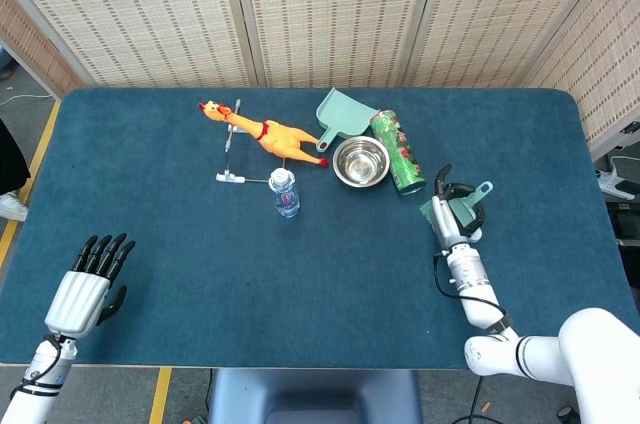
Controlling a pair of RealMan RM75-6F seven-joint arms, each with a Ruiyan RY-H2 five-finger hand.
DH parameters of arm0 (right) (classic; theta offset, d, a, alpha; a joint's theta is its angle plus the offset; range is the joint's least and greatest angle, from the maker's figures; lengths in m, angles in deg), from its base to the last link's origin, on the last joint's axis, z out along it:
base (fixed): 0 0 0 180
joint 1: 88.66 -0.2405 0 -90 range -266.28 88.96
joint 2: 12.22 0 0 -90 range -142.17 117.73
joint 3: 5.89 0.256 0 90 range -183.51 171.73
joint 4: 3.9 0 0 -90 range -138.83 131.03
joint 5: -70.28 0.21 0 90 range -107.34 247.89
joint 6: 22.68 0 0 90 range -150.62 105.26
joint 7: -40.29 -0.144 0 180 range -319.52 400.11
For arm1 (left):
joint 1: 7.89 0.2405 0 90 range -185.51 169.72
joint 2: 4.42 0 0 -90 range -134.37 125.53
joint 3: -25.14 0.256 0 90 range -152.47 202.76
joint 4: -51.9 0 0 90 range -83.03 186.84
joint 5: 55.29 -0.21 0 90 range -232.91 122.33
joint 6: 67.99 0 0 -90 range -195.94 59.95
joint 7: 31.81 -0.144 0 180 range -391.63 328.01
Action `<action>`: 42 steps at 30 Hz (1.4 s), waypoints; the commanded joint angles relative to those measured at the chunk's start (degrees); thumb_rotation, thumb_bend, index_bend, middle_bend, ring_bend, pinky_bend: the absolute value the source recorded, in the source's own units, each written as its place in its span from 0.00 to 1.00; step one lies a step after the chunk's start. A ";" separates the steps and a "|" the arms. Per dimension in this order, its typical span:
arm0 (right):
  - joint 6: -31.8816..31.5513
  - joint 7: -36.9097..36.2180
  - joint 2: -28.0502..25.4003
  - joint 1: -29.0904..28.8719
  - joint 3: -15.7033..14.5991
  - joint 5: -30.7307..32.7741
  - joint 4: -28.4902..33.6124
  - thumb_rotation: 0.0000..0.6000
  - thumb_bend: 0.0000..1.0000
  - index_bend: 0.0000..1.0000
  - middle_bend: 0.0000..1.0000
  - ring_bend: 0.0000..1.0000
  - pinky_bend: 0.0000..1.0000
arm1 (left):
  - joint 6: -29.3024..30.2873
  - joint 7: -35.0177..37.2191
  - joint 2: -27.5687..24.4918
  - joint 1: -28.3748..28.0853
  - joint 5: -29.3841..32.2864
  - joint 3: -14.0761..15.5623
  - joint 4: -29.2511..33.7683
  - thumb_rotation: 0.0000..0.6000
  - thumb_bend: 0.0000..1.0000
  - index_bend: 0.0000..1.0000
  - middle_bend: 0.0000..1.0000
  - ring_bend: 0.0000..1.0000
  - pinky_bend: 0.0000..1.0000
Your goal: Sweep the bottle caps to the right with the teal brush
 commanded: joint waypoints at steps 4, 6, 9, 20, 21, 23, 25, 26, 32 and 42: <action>0.92 0.35 -0.63 1.19 -1.26 0.57 -3.33 1.00 0.33 0.95 0.80 0.52 0.17 | -0.43 -0.97 0.61 0.03 0.21 0.12 -0.08 1.00 0.47 0.00 0.00 0.00 0.05; 0.95 0.31 -1.09 1.71 -1.49 0.79 -4.02 1.00 0.33 0.95 0.80 0.52 0.17 | -1.13 -0.84 0.60 -0.38 0.55 -0.17 -0.13 1.00 0.46 0.00 0.00 0.00 0.05; 1.05 -0.03 -1.82 2.50 -1.64 1.14 -4.95 1.00 0.33 0.95 0.80 0.52 0.17 | -1.19 -0.73 0.55 -0.34 0.52 -0.02 -0.19 1.00 0.46 0.00 0.00 0.00 0.05; -0.70 -23.16 -8.83 5.06 3.29 -8.20 5.00 1.00 0.33 0.95 0.80 0.53 0.17 | -0.08 -0.59 0.35 0.07 0.25 0.03 -0.06 1.00 0.46 0.00 0.00 0.00 0.05; -1.17 -25.41 -9.75 5.51 3.76 -8.92 6.81 1.00 0.33 0.95 0.80 0.53 0.17 | 0.00 -0.57 0.31 0.10 0.23 0.03 -0.02 1.00 0.46 0.00 0.00 0.00 0.05; -2.52 -28.58 -11.51 6.38 4.33 -10.40 10.17 1.00 0.33 0.95 0.80 0.53 0.17 | 0.08 -0.53 0.26 0.15 0.20 0.05 0.02 1.00 0.46 0.00 0.00 0.00 0.05; -3.23 -32.96 -13.45 7.58 5.30 -10.94 14.63 1.00 0.33 0.95 0.80 0.53 0.17 | -0.20 -0.40 0.24 -0.06 0.41 -0.18 -0.10 1.00 0.46 0.00 0.00 0.00 0.05; -3.24 -35.00 -14.24 8.14 5.84 -10.63 16.69 1.00 0.33 0.95 0.80 0.53 0.17 | -0.27 -0.32 0.23 -0.11 0.43 -0.20 -0.12 1.00 0.46 0.00 0.00 0.00 0.05; -2.39 -46.99 -15.72 11.73 5.46 -14.66 23.40 1.00 0.33 0.95 0.80 0.53 0.17 | 0.00 -0.28 0.26 0.05 0.17 0.05 -0.13 1.00 0.46 0.00 0.00 0.00 0.05; 4.84 -59.26 -4.61 15.72 4.82 -15.00 11.38 1.00 0.33 0.61 0.71 0.45 0.17 | 0.22 -0.24 0.15 0.22 -0.02 0.21 0.16 1.00 0.46 0.00 0.00 0.00 0.05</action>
